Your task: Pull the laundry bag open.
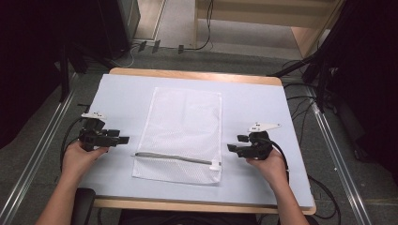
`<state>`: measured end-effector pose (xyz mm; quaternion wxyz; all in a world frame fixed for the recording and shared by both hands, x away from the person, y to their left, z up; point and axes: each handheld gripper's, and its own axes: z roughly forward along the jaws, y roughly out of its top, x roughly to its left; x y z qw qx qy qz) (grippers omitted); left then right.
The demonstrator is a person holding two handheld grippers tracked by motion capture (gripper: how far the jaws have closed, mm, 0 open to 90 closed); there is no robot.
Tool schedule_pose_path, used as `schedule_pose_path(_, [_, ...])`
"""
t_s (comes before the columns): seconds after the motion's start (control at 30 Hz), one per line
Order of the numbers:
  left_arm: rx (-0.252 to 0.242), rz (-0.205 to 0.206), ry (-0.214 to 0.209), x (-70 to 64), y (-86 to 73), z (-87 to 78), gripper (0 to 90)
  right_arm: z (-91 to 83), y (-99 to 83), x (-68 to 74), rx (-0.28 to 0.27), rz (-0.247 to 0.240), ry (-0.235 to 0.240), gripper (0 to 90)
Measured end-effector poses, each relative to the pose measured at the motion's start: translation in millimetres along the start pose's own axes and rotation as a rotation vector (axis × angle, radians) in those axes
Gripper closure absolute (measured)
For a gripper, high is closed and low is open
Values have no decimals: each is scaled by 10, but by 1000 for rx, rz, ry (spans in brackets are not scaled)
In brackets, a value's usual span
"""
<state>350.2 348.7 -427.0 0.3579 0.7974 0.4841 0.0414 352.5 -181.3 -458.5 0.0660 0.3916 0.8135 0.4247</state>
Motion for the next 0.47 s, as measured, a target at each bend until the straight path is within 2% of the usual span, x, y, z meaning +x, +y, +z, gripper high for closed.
schedule_pose_path(0.47, [-1,-14,11,32,-11,10,315,18,-14,-30,4,15,-23,330])
